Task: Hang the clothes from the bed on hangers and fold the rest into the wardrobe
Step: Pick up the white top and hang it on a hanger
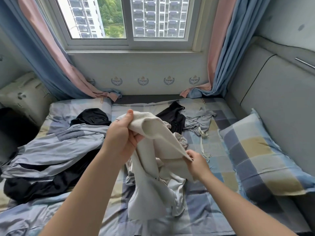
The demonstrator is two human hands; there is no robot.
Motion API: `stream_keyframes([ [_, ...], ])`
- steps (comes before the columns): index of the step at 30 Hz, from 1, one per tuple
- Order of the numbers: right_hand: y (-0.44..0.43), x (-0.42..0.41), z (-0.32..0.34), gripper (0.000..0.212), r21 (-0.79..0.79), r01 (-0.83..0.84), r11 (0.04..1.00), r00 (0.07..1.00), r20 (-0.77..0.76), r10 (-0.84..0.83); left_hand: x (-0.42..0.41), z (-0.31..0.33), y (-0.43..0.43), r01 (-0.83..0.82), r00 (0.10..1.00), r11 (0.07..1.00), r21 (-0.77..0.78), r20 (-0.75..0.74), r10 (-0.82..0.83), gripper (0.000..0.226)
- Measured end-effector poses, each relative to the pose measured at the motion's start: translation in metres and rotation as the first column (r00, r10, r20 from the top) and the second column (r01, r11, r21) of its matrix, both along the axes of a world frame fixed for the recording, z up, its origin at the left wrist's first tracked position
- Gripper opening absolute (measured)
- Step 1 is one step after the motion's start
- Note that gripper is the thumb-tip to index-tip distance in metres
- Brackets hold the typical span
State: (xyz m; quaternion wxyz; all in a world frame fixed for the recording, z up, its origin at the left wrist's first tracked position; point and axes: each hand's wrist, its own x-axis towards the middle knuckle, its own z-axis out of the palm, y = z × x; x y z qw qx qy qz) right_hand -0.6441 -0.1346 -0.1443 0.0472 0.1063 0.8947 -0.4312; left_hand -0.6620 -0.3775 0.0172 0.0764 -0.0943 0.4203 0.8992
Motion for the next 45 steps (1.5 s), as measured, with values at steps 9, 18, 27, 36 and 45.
stream_keyframes([
  [9,0.054,-0.023,0.053,0.028,-0.31,0.046,0.949,0.987,-0.13,-0.09,-0.014,-0.049,0.033,-0.022,0.979,0.99,-0.137,0.2,0.05,0.026],
  [18,0.038,-0.018,0.143,0.017,-0.286,-0.311,0.906,0.94,-0.232,0.249,0.007,-0.064,0.084,0.129,0.779,0.437,-0.89,-0.181,-0.6,0.076],
  [27,0.063,-0.018,0.148,0.023,-0.217,-0.425,0.879,0.903,-0.172,0.394,-0.005,-0.058,0.091,-0.116,0.847,0.49,-0.864,-0.343,-0.405,0.015],
  [36,0.094,-0.004,0.022,0.026,-0.152,-0.243,0.958,0.951,0.16,0.266,-0.015,-0.009,0.083,-0.172,0.89,0.762,-0.625,-0.429,-0.151,0.033],
  [45,0.097,-0.005,0.06,0.014,-0.487,0.029,0.873,0.995,0.094,0.019,-0.048,-0.049,0.063,-0.072,0.98,0.612,-0.787,-0.169,-0.103,0.024],
])
